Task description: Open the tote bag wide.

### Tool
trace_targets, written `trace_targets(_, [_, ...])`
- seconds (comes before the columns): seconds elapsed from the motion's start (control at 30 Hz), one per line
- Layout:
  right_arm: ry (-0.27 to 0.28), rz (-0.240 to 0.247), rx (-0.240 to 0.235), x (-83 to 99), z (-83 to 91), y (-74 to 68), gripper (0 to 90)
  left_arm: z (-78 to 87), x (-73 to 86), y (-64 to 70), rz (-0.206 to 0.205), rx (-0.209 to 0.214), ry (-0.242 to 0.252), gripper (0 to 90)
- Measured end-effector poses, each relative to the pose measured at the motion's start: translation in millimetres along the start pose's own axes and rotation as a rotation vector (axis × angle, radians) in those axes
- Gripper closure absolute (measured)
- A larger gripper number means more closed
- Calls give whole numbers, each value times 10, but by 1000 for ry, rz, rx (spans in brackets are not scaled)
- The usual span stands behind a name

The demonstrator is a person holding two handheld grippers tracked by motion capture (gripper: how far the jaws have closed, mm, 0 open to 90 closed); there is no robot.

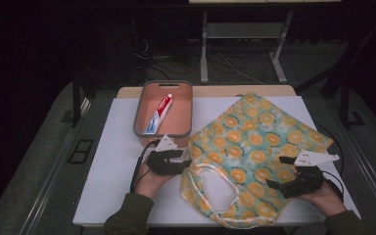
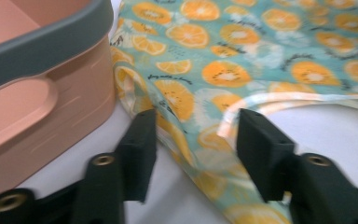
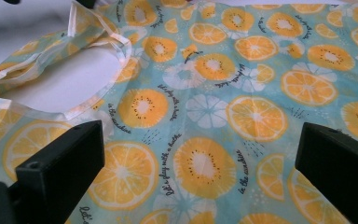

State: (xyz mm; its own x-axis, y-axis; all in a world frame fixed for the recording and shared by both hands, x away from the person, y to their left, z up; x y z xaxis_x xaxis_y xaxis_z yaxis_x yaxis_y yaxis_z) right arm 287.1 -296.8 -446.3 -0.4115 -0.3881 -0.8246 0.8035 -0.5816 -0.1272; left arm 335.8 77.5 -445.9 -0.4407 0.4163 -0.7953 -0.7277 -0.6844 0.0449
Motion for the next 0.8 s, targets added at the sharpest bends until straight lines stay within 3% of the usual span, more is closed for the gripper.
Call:
trace_targets(0.2, [-17,-11,-16,-22,-11,-30,11,240,121,0,6,20,50,286])
trace_targets(0.4, [-32,-7,-36,-49,-37,-86,12,406,266,10,-1,6,68,181])
trace_targets(0.43, [-32,0,-53,-68,-53,-124,45,423,292,4,5,8,70,154])
trace_targets(0.57, [-41,9,-77,-107,-107,-193,52,489,374,-11,11,-10,70,122])
trace_targets(0.8, [-63,51,-162,-205,-261,-414,63,506,446,-10,18,-21,68,11])
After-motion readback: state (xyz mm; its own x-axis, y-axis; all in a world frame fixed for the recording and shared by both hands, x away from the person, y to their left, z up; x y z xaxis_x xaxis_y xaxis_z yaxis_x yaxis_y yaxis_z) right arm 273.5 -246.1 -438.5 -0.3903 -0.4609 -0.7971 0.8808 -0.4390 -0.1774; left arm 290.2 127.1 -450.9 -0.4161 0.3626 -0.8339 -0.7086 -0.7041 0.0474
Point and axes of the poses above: each handheld gripper's, and its own axes: z roughly backward along the jaws, x roughly out of its underside, y roughly to its right, the point moved 4 cm from there along -z, roughly forward along the jaws, and after that the axes turned 5 degrees about -x, right-handed, at the moved point
